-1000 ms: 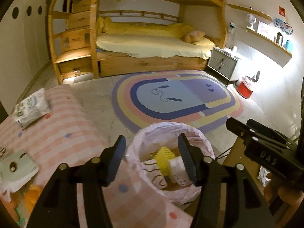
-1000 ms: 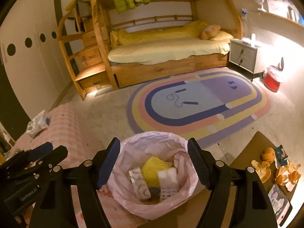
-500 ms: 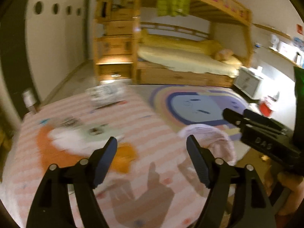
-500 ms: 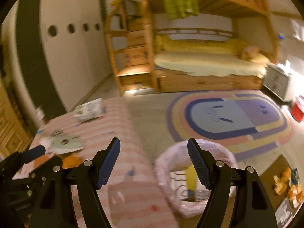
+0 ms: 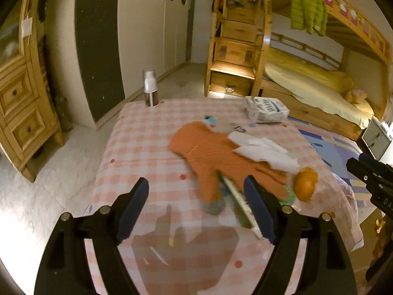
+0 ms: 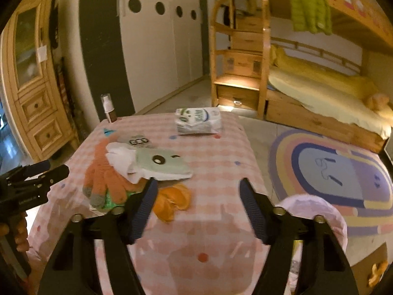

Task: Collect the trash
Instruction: 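Reach the right gripper to the white tissue and grasp it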

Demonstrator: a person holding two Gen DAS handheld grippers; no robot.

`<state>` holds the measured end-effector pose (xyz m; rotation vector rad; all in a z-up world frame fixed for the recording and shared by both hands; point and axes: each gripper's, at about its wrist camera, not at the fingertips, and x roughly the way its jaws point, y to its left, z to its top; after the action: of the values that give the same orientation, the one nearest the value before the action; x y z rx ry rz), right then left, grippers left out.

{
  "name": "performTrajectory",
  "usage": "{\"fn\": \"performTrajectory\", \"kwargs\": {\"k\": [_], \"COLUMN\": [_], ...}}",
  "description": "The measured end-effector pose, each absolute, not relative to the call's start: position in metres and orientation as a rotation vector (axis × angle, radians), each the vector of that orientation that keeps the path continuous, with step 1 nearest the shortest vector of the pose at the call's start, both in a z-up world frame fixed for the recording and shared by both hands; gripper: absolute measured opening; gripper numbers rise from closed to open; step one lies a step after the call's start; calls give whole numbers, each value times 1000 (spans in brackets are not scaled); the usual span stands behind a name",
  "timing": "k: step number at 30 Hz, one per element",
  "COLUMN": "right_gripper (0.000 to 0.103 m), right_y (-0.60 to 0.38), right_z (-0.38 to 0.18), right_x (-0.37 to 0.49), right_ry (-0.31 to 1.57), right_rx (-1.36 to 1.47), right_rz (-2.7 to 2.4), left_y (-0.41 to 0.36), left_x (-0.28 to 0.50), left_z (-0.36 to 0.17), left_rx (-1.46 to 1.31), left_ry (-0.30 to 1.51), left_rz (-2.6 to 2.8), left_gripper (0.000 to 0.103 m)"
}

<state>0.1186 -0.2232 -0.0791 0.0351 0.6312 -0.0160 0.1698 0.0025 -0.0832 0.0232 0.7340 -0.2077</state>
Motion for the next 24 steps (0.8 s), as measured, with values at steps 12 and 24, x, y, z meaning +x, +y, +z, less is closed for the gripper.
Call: {"fn": "performTrajectory", "kwargs": {"k": [12, 24], "right_gripper": [64, 62], "right_y": [-176, -135], "right_z": [-89, -107], "right_x": [155, 198], "right_ry": [685, 719], "right_rx": [-128, -255], "right_rz": [205, 268], "left_y": [0, 3], "left_x": [195, 209], "left_z": [-84, -90], "left_rx": [51, 44], "left_ry": [719, 752], "left_rz": [-169, -160], "left_gripper": [77, 77]}}
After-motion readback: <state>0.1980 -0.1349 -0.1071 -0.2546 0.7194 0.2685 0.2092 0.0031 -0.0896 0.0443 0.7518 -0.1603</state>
